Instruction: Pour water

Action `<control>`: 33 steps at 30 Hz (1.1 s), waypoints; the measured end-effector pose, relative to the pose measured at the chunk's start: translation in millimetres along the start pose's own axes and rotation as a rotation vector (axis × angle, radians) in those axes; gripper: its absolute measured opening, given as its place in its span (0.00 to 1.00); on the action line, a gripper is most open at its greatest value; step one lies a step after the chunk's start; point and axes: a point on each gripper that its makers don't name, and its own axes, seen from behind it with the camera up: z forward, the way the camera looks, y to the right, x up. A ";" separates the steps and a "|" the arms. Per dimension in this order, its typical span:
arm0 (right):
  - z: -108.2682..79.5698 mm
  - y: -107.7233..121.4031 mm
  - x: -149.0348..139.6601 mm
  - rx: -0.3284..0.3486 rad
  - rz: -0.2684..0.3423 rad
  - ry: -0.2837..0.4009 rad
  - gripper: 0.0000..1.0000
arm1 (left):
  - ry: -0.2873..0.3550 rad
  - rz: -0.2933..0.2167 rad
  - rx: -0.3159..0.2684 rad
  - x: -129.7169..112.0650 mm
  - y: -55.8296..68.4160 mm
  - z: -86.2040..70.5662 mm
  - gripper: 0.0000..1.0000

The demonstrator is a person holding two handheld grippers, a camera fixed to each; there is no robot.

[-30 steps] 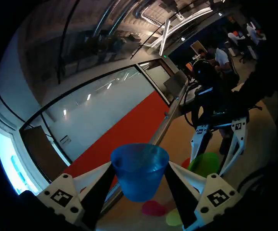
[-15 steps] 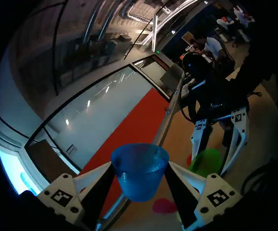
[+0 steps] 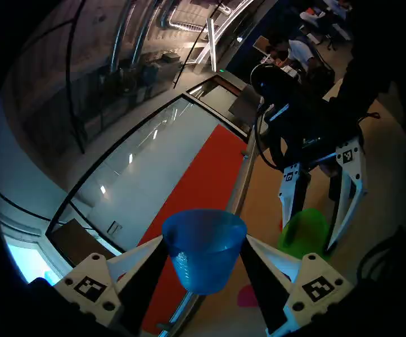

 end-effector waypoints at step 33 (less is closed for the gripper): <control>0.5 2.9 -0.4 0.001 0.005 0.007 0.91 | -0.009 0.146 0.013 6.4 5.7 6.4 0.84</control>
